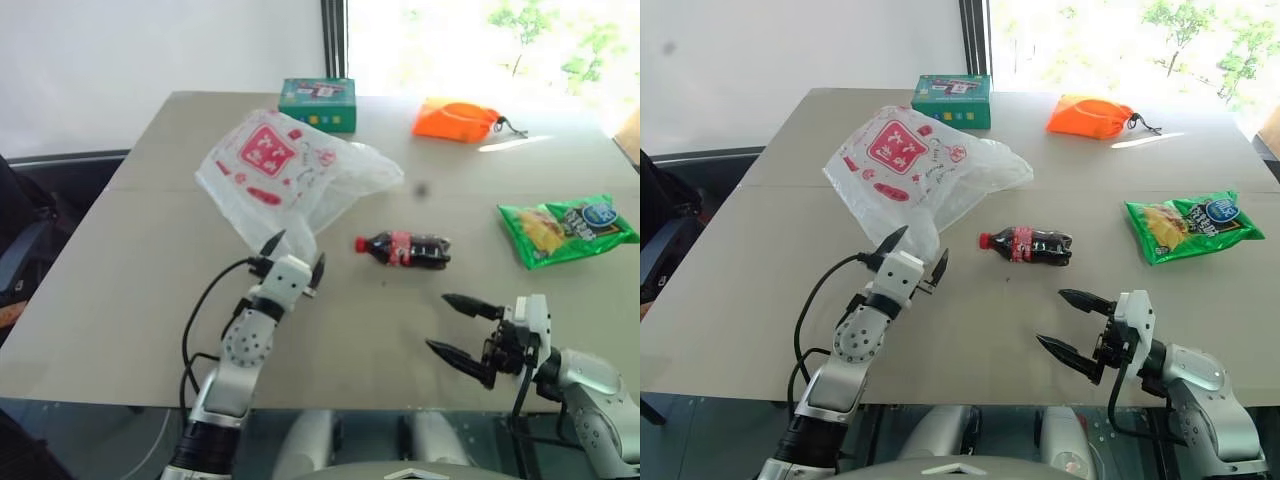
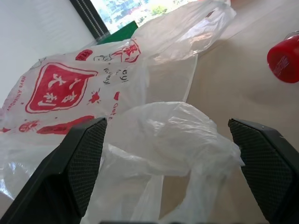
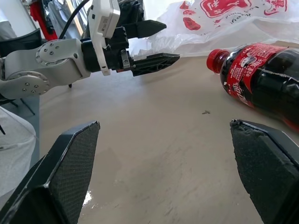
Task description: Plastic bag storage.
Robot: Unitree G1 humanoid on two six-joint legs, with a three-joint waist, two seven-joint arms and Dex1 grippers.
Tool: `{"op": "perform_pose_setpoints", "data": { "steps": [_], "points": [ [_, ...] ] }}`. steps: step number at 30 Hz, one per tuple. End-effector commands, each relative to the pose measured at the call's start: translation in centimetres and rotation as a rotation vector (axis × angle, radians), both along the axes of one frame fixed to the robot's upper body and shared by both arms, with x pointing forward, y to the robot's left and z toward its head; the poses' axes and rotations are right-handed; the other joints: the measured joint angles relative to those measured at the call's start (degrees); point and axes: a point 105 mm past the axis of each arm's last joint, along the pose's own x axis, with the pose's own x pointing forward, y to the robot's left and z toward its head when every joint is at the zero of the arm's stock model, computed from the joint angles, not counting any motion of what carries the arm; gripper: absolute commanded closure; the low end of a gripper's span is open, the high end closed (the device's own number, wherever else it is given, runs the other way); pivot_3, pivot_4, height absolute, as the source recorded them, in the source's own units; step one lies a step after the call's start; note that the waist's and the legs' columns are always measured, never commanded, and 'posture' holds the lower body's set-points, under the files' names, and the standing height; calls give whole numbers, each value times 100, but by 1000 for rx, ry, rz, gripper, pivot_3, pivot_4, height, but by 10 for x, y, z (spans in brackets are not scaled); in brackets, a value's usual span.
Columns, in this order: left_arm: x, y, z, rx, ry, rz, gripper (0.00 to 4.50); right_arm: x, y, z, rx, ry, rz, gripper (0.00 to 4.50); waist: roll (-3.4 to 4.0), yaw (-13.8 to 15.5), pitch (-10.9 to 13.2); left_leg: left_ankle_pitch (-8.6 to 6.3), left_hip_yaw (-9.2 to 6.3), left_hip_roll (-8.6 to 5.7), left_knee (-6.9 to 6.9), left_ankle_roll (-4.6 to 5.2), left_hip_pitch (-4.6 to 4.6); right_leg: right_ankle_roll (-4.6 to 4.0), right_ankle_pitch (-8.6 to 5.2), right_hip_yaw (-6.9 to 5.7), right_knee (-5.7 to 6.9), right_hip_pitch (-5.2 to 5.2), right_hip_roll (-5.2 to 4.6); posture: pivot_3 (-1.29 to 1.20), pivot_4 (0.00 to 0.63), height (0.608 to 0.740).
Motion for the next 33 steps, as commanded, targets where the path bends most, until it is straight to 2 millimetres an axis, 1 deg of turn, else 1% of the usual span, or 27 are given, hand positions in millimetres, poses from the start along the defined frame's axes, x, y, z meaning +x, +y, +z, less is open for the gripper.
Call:
{"op": "perform_pose_setpoints", "data": {
  "steps": [1,3,4,5,6,7,10,12,14,15,17,19,21,22,24,25,27,29,31,33],
  "points": [
    [-2,8,-1,10,2,51,72,4,-2,8,12,-47,-14,0,0,-3,0,0,1,0,0,0,2,0,0,2,2,0,0,0,150,740],
    [-2,9,-2,15,8,64,579,5,-2,9,13,-50,-14,0,0,2,0,0,0,0,0,0,3,0,0,1,4,0,1,0,150,740],
    [-2,10,-2,12,12,71,742,6,-2,9,13,-51,-14,0,0,2,0,0,-1,0,0,0,3,0,0,0,5,-1,0,0,150,740],
    [-2,11,-3,6,16,80,1186,6,-2,9,14,-52,-14,0,0,2,0,0,-1,0,0,0,3,0,0,-1,5,-1,0,0,150,740],
    [-2,13,-4,-2,25,93,1498,7,-2,10,15,-54,-14,0,0,1,0,0,-1,0,1,0,2,0,0,0,6,-1,0,0,150,740],
    [-2,14,-5,-7,32,102,2114,7,-2,10,16,-55,-13,0,0,1,0,0,0,0,1,0,2,0,0,1,5,-1,0,0,150,740],
    [-2,18,-5,-11,34,120,3421,9,-1,11,17,-60,-11,0,1,3,0,0,0,0,3,0,2,0,0,1,6,-1,-1,0,150,740],
    [-2,20,-3,-15,26,132,4451,10,-1,13,14,-69,-8,0,2,9,-1,0,-1,1,3,0,2,0,0,1,6,0,-1,0,150,740],
    [-2,23,0,-32,14,140,4491,13,-1,18,6,-92,-14,0,1,9,-1,0,-1,0,4,0,2,0,0,0,6,0,-3,0,150,740],
    [-3,24,2,-47,6,139,4491,18,-1,22,-13,-115,-26,0,1,7,-1,0,0,0,5,0,2,0,0,2,6,0,-3,0,150,740],
    [-5,24,5,-66,-8,124,4491,32,-5,33,-74,-178,-53,0,5,-15,1,0,2,0,7,0,2,0,0,4,6,-1,-4,0,150,740],
    [-7,26,8,-140,-4,124,4491,57,-8,50,-135,-236,-95,0,4,-21,4,0,10,0,7,0,4,0,0,12,10,-4,-3,0,150,740],
    [-9,27,11,-190,-7,121,4491,72,-8,58,-177,-256,-109,0,5,-19,7,1,15,2,9,-1,5,0,1,16,13,-7,-1,0,150,740],
    [-10,26,13,-207,-4,106,4491,79,-5,59,-238,-284,-86,0,3,-9,8,1,9,1,9,-2,4,0,1,10,14,-7,-1,0,150,740],
    [-16,18,14,-243,25,22,4491,95,1,61,-360,-322,-66,0,1,-2,11,1,-1,4,8,-3,0,-1,0,1,13,-7,0,0,150,740],
    [-18,16,13,-257,42,-7,4491,101,3,63,-397,-330,-66,0,3,-3,13,2,2,4,5,-3,-4,-1,0,2,13,-13,0,0,150,740],
    [-19,18,14,-270,63,-32,4491,115,6,59,-538,-316,-23,0,4,-8,14,14,4,2,5,-23,-12,-2,0,2,12,-21,0,0,150,740],
    [-18,22,16,-254,52,-19,4491,120,9,54,-630,-265,54,0,4,-2,18,18,15,-2,5,-29,-21,-2,0,10,12,-34,-2,0,150,740],
    [-18,26,17,-248,45,-3,4491,120,13,48,-697,-224,135,0,0,5,20,17,11,-3,7,-29,-26,-1,0,7,8,-35,-3,0,150,740],
    [-18,28,17,-261,40,8,4491,122,17,41,-736,-177,175,0,-2,2,20,17,10,-2,6,-29,-31,-2,0,7,5,-37,-3,0,150,740]
  ]
}}
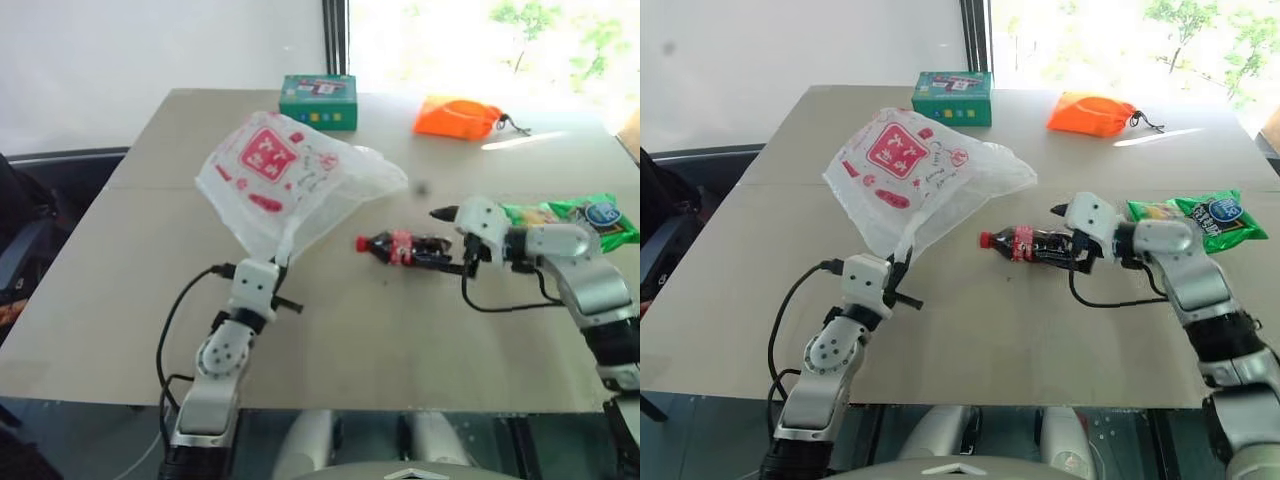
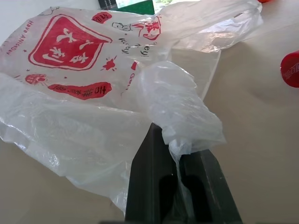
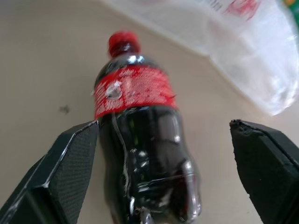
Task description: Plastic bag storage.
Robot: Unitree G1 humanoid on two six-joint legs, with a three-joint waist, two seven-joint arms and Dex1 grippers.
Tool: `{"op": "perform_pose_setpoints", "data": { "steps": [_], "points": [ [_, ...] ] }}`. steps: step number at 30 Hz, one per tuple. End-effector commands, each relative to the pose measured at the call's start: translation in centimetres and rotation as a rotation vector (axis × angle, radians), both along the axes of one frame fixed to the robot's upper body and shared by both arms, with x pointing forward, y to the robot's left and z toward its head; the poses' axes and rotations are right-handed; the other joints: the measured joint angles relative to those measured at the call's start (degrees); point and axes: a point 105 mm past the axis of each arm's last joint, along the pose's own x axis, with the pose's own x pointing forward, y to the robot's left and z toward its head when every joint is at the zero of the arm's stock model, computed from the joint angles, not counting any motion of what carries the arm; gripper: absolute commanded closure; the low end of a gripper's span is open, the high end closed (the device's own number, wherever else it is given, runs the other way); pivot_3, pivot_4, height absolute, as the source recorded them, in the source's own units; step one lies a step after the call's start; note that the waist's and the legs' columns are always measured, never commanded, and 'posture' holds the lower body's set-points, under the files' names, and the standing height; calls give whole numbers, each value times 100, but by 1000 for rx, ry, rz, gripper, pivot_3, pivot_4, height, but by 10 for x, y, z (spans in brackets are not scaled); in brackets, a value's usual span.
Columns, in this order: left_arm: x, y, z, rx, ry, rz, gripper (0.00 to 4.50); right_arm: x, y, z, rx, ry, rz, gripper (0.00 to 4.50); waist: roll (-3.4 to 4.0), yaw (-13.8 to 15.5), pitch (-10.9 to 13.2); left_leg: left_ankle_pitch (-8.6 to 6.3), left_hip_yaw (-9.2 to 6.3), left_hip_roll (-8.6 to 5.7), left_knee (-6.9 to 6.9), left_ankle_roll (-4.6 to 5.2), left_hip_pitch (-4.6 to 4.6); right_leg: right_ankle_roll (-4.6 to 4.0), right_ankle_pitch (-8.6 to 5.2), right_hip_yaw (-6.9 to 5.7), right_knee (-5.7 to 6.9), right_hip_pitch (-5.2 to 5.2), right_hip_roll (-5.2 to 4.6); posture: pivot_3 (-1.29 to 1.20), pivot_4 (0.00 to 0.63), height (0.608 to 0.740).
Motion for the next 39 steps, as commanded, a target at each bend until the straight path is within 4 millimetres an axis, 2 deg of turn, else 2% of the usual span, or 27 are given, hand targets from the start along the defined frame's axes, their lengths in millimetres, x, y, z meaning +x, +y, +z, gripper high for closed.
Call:
{"op": "perform_pose_setpoints", "data": {
  "steps": [1,7,12,15,20,23,29,34,39],
  "points": [
    [-2,3,14,-19,-53,13,4491,2,6,-10,-70,103,24,0,-2,-12,1,0,0,0,0,0,-1,0,0,0,-1,-2,0,0,150,740],
    [-13,-2,29,-129,-115,-10,4491,14,17,-23,-155,162,14,0,-3,-17,1,0,2,8,-1,-1,-3,0,0,7,0,-9,-15,0,150,740],
    [-19,-2,47,-296,-171,-17,4500,17,17,-26,-188,168,9,1475,-4,-22,1,0,-4,10,1,-3,-18,-1,1,10,1,-20,-18,0,150,740],
    [-23,-6,54,-359,-190,-66,4500,19,24,-19,-153,148,15,1475,-5,-36,0,1,-1,10,2,-3,-24,-1,1,10,4,-29,-17,0,150,740],
    [-35,-29,61,-388,-192,-230,4500,37,59,32,-8,-55,6,1475,-2,-187,8,5,10,13,1,-9,-41,-3,2,20,17,-57,-10,0,150,740],
    [-39,-34,59,-384,-178,-265,4500,41,67,46,-20,-137,16,1475,-1,-172,12,12,25,10,2,-20,-75,-3,2,34,42,-107,-5,0,150,740],
    [-39,-33,53,-397,-166,-262,4500,46,84,44,-90,-198,61,1475,-5,-149,12,17,34,3,3,-29,-89,-2,2,35,48,-123,1,0,150,740],
    [-40,-42,57,-402,-176,-302,4500,44,108,29,-148,-193,137,1475,-6,-176,14,18,41,4,3,-28,-87,-2,2,42,61,-130,5,0,150,740],
    [-49,-54,54,-420,-143,-377,4500,47,145,32,-57,-187,142,1475,-5,-193,17,21,46,7,3,-34,-84,-2,2,49,81,-138,11,0,150,740]
  ]
}}
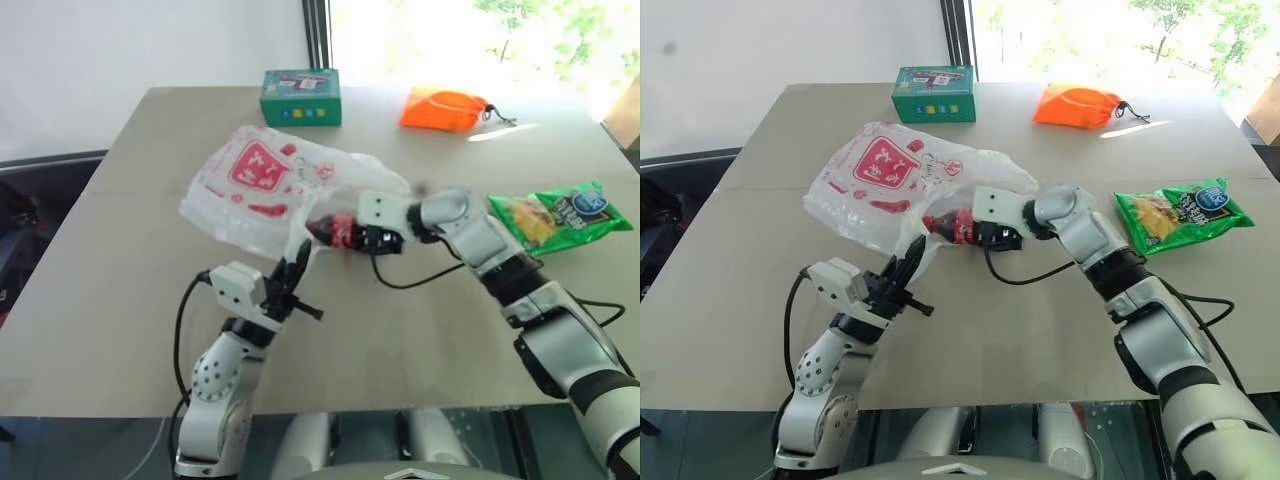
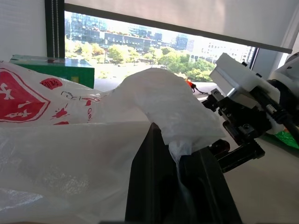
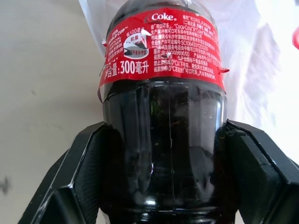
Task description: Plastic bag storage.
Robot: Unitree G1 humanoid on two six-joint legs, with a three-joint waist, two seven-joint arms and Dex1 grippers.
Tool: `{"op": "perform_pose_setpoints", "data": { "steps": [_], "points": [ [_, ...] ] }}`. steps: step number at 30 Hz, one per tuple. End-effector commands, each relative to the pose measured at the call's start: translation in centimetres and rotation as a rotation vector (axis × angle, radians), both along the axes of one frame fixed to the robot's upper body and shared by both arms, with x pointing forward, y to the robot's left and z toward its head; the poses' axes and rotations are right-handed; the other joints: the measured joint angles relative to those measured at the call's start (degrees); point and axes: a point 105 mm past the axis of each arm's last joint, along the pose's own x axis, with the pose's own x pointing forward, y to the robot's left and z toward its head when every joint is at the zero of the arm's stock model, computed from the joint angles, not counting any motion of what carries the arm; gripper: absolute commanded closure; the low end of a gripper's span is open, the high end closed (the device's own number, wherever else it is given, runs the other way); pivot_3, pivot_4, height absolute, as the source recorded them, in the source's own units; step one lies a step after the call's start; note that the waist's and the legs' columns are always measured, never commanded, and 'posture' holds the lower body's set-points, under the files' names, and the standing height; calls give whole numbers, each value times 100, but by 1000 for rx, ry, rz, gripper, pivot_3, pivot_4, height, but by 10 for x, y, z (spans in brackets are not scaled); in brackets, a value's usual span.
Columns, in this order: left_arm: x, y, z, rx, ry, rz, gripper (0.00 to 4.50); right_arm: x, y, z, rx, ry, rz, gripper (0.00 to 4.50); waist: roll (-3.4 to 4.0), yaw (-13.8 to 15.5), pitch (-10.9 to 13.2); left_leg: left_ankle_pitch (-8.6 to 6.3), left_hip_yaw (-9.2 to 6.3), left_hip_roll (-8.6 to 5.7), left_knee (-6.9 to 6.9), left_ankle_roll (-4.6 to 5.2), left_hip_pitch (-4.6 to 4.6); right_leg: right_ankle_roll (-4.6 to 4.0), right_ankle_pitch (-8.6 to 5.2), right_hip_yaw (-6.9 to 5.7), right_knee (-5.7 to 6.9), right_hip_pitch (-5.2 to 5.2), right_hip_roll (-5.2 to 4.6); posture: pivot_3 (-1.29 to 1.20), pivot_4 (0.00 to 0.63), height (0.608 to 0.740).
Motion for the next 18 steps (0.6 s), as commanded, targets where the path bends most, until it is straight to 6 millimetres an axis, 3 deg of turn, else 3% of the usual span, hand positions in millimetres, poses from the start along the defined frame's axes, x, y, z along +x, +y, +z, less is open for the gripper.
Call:
{"op": "perform_pose_setpoints", "data": {
  "steps": [1,4,6,8,9,14,18],
  "points": [
    [-10,-10,7,-25,-21,-72,4500,5,36,41,147,-110,26,1475,0,-7,0,1,1,0,0,-1,1,0,0,2,4,-1,0,0,150,740],
    [-15,-12,1,-27,18,-132,4500,16,62,65,349,-108,-67,1475,-1,-32,3,3,4,3,-1,-5,5,-1,0,9,15,-6,6,0,150,740],
    [-21,-13,-2,-20,31,-174,4500,26,69,73,439,-103,-144,1475,0,-58,5,6,3,4,-2,-10,4,-2,-1,10,25,-14,9,0,150,740],
    [-26,-12,-2,-24,40,-203,4500,35,69,74,513,-74,-222,409,0,-43,6,7,-1,3,-2,-13,4,-2,-1,7,29,-15,8,0,150,740],
    [-28,-10,-3,-15,43,-209,4500,40,66,74,556,-59,-272,37,0,-33,6,7,-2,-1,-2,-13,4,-2,-1,4,28,-12,1,0,150,740],
    [-21,10,-1,-31,34,-121,4500,58,39,68,620,-75,-407,37,0,-10,6,7,0,-12,-1,-12,6,-2,-1,5,26,-8,-6,0,150,740],
    [-10,23,5,-116,30,-43,4500,54,15,57,596,-18,-372,37,-1,-10,5,8,-3,-8,-1,-11,6,-2,-1,0,30,-7,-1,0,150,740]
  ]
}}
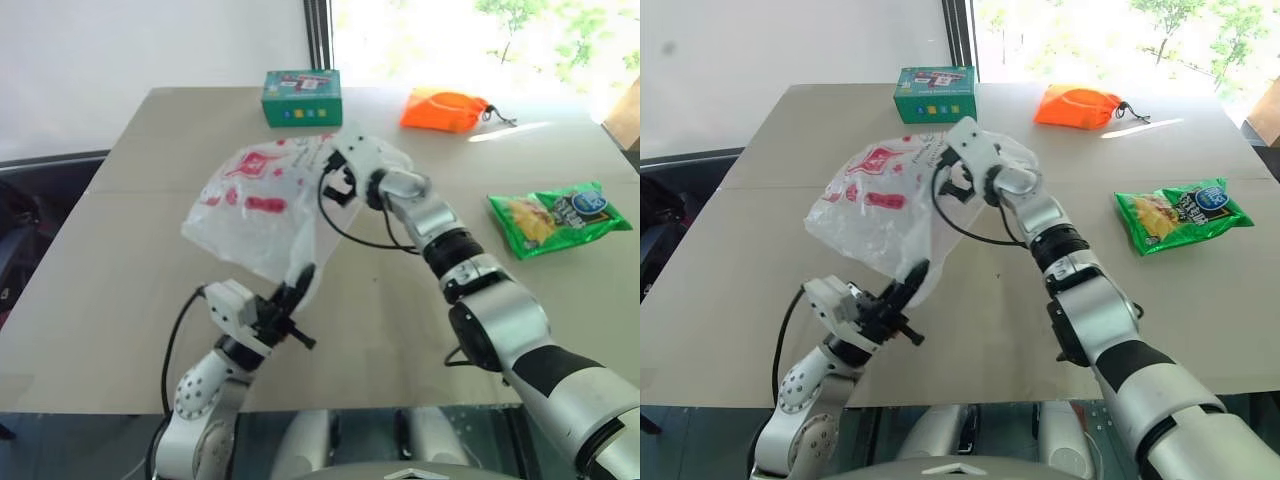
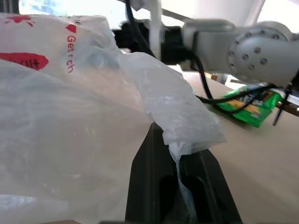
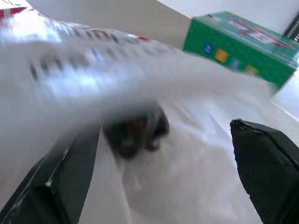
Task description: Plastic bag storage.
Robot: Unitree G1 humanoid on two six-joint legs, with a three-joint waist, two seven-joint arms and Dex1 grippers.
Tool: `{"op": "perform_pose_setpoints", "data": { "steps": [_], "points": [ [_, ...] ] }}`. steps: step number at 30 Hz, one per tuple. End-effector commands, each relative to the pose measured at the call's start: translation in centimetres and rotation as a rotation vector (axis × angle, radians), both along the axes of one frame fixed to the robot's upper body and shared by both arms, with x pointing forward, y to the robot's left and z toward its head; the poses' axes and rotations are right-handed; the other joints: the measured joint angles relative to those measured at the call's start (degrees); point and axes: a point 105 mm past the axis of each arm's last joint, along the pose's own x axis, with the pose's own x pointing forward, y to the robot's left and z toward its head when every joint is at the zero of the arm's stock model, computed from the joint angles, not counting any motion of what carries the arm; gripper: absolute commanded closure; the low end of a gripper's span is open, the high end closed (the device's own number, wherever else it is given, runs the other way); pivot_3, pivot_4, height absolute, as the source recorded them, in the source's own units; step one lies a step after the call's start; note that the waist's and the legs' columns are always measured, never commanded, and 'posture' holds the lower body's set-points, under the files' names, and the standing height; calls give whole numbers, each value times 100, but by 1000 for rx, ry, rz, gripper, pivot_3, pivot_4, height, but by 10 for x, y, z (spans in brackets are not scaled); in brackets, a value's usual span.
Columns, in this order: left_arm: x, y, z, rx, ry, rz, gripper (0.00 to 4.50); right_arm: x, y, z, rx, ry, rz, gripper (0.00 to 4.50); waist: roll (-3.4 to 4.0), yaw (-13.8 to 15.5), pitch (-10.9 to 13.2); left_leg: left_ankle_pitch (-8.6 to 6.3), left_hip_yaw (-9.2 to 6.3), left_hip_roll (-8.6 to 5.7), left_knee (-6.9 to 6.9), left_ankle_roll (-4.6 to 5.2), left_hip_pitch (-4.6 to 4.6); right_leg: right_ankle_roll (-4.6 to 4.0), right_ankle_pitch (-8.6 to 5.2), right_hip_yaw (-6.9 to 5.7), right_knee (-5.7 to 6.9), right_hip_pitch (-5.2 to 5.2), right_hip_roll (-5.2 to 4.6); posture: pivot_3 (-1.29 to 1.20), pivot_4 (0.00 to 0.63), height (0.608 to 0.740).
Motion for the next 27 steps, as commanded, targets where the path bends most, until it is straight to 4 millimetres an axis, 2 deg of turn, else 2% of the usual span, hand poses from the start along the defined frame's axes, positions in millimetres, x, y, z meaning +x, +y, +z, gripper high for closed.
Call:
{"op": "perform_pose_setpoints", "data": {
  "steps": [1,4,5,8,11,12,14,15,16,17,19,22,27],
  "points": [
    [4,9,12,-81,-25,51,4500,-11,-14,12,13,-36,101,37,0,-5,0,0,3,0,0,1,1,0,0,3,-1,1,0,0,150,740],
    [6,14,13,-138,-14,73,4500,-40,-39,18,-7,-62,263,37,0,-1,0,-1,7,0,2,3,0,1,0,7,-2,1,0,0,150,740],
    [6,14,13,-136,-11,69,4500,-48,-57,21,-10,-62,263,37,0,10,0,-2,7,2,2,4,-2,1,0,6,-3,1,0,0,150,740],
    [6,14,12,-130,-6,61,4500,-59,-89,28,-25,-83,216,37,-1,35,0,-12,1,3,5,22,-7,2,0,-2,-6,2,-1,0,150,740],
    [6,13,10,-117,0,56,4500,-60,-190,35,-34,21,-70,37,-3,57,2,-16,4,2,7,31,2,2,0,1,-2,12,-2,0,150,740],
    [6,14,10,-116,0,55,4500,-63,-208,37,-32,40,-129,37,-3,107,3,-17,-2,2,11,32,5,2,0,-7,-4,20,-2,0,150,740],
    [7,16,10,-119,0,61,4500,-65,-263,38,-12,59,-351,37,-5,113,4,-16,-5,-2,14,33,6,2,0,-9,-9,25,-6,0,150,740],
    [8,17,10,-120,2,62,4500,-69,-298,38,68,90,-510,37,-6,109,4,-17,-4,-2,14,33,7,2,0,-9,-10,27,-5,0,150,740],
    [9,17,9,-117,3,61,4500,-74,-324,37,161,118,-637,37,-7,95,4,-17,-2,0,13,33,12,1,0,-8,-10,29,-4,0,150,740],
    [10,15,7,-104,4,54,4500,-80,-342,34,264,144,-728,37,-7,71,4,-17,2,5,13,33,17,1,0,-3,-9,32,1,0,150,740],
    [12,11,6,-86,2,36,4500,-95,-360,15,424,243,-825,37,-7,52,3,-17,6,9,13,33,20,0,0,2,-5,34,7,0,150,740],
    [16,4,6,-81,-6,10,4500,-112,-363,-14,527,344,-888,37,-9,30,3,-16,8,18,12,34,27,0,0,9,-5,41,21,0,150,740],
    [18,-4,6,-33,-21,-23,4500,-116,-364,-43,693,404,-991,37,3,16,1,-17,43,17,14,37,47,3,1,41,6,42,22,0,150,740]
  ]
}}
